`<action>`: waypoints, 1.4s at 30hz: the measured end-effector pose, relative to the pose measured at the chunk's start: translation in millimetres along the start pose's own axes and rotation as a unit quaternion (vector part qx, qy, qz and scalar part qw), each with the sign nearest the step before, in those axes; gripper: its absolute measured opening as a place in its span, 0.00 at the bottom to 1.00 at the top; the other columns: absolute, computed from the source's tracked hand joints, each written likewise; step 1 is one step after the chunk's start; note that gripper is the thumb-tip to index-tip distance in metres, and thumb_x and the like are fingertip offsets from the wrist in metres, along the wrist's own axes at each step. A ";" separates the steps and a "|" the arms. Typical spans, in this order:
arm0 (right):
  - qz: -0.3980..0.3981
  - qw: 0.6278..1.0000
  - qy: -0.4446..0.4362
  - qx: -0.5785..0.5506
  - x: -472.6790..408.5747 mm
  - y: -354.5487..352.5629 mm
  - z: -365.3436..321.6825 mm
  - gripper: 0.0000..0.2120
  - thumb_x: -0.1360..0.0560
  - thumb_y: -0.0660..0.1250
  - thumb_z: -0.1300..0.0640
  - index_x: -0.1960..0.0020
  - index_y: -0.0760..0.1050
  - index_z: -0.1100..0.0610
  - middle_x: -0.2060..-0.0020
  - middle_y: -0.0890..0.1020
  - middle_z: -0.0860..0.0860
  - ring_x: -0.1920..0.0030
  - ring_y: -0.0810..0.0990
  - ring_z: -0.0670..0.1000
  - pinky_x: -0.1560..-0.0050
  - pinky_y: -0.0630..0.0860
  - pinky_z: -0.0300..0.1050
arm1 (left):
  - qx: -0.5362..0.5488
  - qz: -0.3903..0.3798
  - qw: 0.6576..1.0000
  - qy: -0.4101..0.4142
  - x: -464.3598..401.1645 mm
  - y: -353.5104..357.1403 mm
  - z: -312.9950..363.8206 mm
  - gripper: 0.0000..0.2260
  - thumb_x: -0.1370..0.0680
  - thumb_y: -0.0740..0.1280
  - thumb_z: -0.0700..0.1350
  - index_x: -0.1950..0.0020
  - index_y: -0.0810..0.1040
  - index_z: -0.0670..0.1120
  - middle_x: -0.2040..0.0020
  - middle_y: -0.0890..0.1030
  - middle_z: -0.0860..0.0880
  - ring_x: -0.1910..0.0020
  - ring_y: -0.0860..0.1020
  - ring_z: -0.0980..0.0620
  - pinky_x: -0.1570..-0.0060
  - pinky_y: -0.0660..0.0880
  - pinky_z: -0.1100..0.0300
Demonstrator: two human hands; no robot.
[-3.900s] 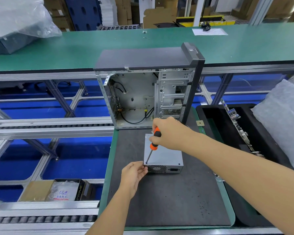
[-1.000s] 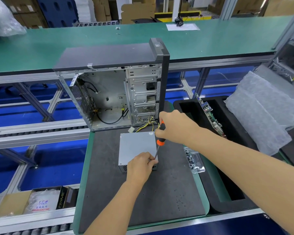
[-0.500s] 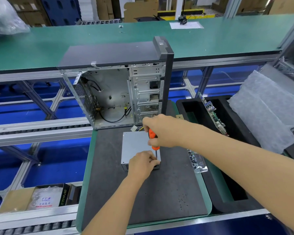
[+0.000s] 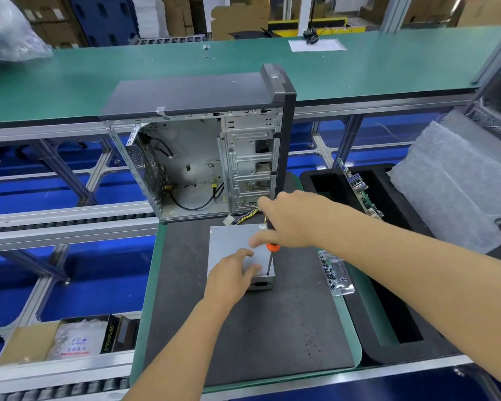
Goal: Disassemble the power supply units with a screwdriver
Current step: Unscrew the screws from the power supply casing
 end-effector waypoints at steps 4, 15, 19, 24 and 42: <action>0.004 0.999 -0.035 -0.003 -3.2 -2.2 -2.3 0.16 0.20 0.60 0.45 0.42 0.67 0.56 0.55 0.73 0.53 0.49 0.77 0.59 0.54 0.76 0.52 | -0.085 0.007 0.996 0.001 1.6 1.9 -6.0 0.22 0.18 0.61 0.60 0.26 0.66 0.56 0.48 0.83 0.51 0.48 0.79 0.47 0.58 0.71 0.56; -0.019 1.000 -0.008 0.004 0.7 -7.7 -0.7 0.15 0.20 0.61 0.46 0.39 0.66 0.54 0.52 0.75 0.55 0.55 0.74 0.57 0.56 0.77 0.51 | -0.098 -0.024 0.995 -0.025 -3.5 4.2 -6.8 0.23 0.18 0.60 0.60 0.24 0.65 0.56 0.39 0.81 0.52 0.42 0.78 0.49 0.51 0.73 0.56; -0.055 0.996 -0.007 -0.072 1.9 -6.9 -5.4 0.26 0.28 0.69 0.37 0.44 0.65 0.55 0.51 0.74 0.52 0.51 0.75 0.56 0.54 0.78 0.52 | -0.107 -0.022 0.994 -0.025 -3.4 3.2 -6.2 0.22 0.18 0.60 0.60 0.26 0.67 0.55 0.42 0.82 0.51 0.44 0.79 0.48 0.55 0.72 0.56; -0.004 0.995 0.003 0.101 1.1 -7.0 -7.3 0.24 0.19 0.54 0.38 0.34 0.66 0.56 0.52 0.73 0.55 0.53 0.76 0.60 0.57 0.75 0.51 | -0.097 -0.023 0.995 -0.026 -3.3 2.6 -5.2 0.23 0.18 0.60 0.60 0.24 0.65 0.56 0.38 0.81 0.52 0.41 0.78 0.49 0.49 0.74 0.55; -0.002 0.997 0.036 0.063 4.7 -7.9 -9.1 0.28 0.24 0.58 0.32 0.41 0.63 0.56 0.65 0.64 0.51 0.57 0.71 0.56 0.61 0.71 0.49 | -0.088 -0.024 0.995 -0.029 -3.5 3.2 -6.3 0.22 0.19 0.61 0.61 0.26 0.68 0.56 0.40 0.81 0.53 0.41 0.77 0.50 0.52 0.72 0.55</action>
Point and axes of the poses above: each hand's wrist, its own x-axis away from the middle knuckle, its own y-axis out of the palm, z = x × y, the point moved 1 cm from there along -x, towards the middle knuckle
